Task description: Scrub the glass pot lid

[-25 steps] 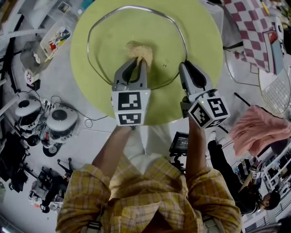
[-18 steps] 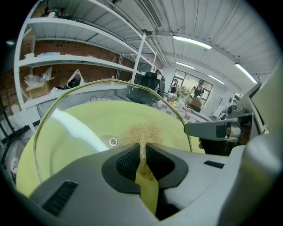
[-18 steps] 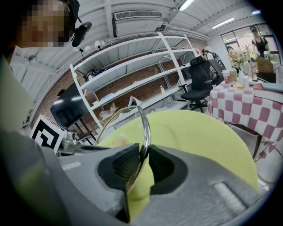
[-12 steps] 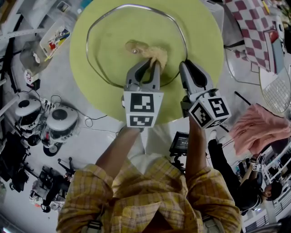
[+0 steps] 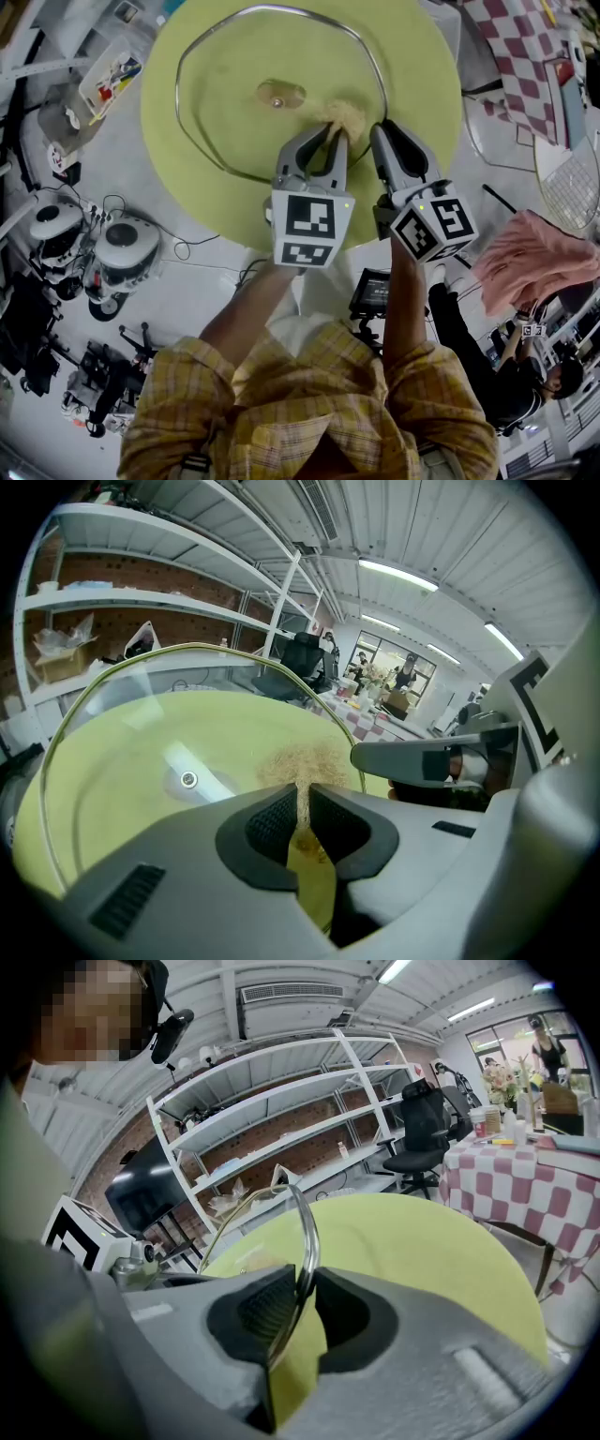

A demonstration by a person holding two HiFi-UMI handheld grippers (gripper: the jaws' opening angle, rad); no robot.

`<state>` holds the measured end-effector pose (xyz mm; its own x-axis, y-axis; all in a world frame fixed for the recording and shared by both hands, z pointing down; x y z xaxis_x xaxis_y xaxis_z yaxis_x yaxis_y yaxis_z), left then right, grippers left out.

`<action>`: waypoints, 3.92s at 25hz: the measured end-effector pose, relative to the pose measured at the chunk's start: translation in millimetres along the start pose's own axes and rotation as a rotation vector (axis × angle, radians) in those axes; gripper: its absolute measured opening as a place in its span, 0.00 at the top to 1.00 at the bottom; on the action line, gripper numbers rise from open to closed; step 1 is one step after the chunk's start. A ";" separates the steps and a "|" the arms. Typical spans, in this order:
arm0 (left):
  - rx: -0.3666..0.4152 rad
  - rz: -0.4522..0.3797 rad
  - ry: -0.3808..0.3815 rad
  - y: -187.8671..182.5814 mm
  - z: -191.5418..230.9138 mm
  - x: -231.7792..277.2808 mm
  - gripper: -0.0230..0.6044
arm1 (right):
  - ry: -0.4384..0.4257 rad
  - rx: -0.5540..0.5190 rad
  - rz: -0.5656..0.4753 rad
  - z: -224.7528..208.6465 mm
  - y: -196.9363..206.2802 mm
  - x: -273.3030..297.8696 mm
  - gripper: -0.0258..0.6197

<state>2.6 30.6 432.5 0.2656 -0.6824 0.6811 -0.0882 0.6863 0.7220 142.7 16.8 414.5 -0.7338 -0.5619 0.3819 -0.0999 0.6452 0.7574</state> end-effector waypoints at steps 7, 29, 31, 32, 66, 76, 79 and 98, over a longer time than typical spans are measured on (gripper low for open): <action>-0.004 -0.001 0.001 1.1 1.2 -1.6 0.89 | 0.002 -0.004 0.002 2.1 0.8 1.8 0.86; -0.002 0.017 0.024 7.7 4.2 -3.5 0.89 | 0.004 -0.012 0.016 0.9 -0.6 0.4 0.86; -0.007 0.020 0.021 8.6 7.7 -3.5 0.89 | 0.008 -0.015 0.019 1.4 -0.6 0.3 0.86; -0.011 0.021 0.017 8.9 10.2 -3.5 0.89 | 0.009 -0.017 0.020 1.6 -0.8 0.6 0.86; -0.023 0.049 -0.140 18.1 77.4 -14.4 0.89 | 0.050 -0.043 -0.002 1.2 -4.9 3.1 0.87; -0.050 0.045 -0.201 22.0 99.4 -20.0 0.89 | 0.037 -0.036 -0.010 -0.3 -3.7 1.6 0.87; -0.052 0.042 -0.228 24.8 107.9 -22.9 0.89 | 0.035 -0.039 -0.008 -0.3 -2.9 2.1 0.87; -0.026 0.093 -0.335 29.7 146.8 -41.7 0.89 | 0.042 -0.042 -0.002 3.2 -2.8 2.5 0.86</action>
<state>-152.0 42.4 443.4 -0.0724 -0.6584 0.7492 -0.0712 0.7527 0.6545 139.0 15.2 411.6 -0.7048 -0.5847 0.4018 -0.0722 0.6225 0.7793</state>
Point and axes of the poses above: the fingertips, and each gripper's own axes: x forward along the fingers, z to its left, y out of its underside, the point moved 8 cm from there along -x, backward along the fingers, and after that the axes turned 15 degrees about -y, right-handed, at the moved point
